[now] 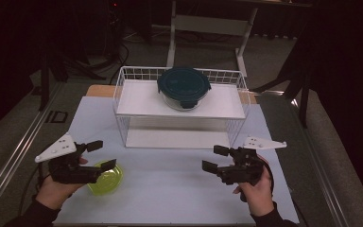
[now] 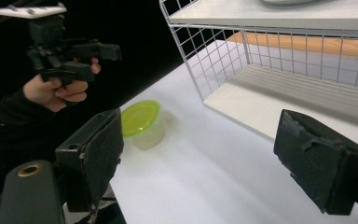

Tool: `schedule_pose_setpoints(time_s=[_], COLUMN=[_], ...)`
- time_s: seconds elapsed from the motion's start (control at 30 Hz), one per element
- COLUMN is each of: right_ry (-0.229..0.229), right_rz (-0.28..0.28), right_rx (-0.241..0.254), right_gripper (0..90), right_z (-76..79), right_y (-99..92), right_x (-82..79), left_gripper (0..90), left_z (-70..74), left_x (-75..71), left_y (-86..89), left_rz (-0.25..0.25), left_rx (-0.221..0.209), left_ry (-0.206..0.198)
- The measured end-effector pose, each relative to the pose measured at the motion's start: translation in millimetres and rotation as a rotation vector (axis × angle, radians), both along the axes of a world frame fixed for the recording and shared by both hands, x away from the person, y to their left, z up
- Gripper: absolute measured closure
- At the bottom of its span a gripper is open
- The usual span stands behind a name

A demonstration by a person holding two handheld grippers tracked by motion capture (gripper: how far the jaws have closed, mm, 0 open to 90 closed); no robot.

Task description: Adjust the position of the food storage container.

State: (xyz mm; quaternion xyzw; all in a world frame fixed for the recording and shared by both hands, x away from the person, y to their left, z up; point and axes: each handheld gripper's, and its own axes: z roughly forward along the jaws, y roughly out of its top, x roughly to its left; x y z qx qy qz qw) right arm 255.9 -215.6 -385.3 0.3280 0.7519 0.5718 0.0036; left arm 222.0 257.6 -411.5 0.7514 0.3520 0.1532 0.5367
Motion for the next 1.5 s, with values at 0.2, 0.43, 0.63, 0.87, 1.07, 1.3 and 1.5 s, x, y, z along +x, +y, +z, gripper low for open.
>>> schedule_pose_setpoints(time_s=[0.2,0.43,0.63,0.87,1.07,1.3,1.5], right_ry=[-0.017,-0.009,0.008,0.028,0.028,0.024,0.028], right_rz=[-0.005,-0.014,-0.015,-0.012,-0.011,-0.016,-0.021], right_rx=[-0.002,0.010,0.019,0.026,0.031,0.040,0.043], right_gripper=[15.3,15.4,15.6,15.7,15.7,16.0,16.1], right_z=[-1.4,-7.6,-14.5,-22.4,-22.8,-21.3,-22.5], right_y=[-8.2,-15.9,-19.3,-19.1,-19.6,-21.2,-23.1], right_x=[-13.4,-20.5,-21.1,-19.9,-20.7,-20.1,-20.0], left_gripper=[48.7,67.6,83.7,89.1,89.2,89.1,89.2], left_z=[-17.1,-43.3,-61.2,-77.8,-98.7,-118.4,-118.1], left_x=[-6.7,-14.9,-20.9,-27.2,-27.4,-25.8,-17.0], left_y=[24.2,38.3,52.2,66.4,69.8,53.6,51.4], left_rz=[0.047,0.099,0.139,0.172,0.160,0.079,0.072], left_rx=[0.005,0.075,0.101,0.139,0.170,0.185,0.169], left_ry=[0.036,0.086,0.112,0.164,0.269,0.321,0.322])
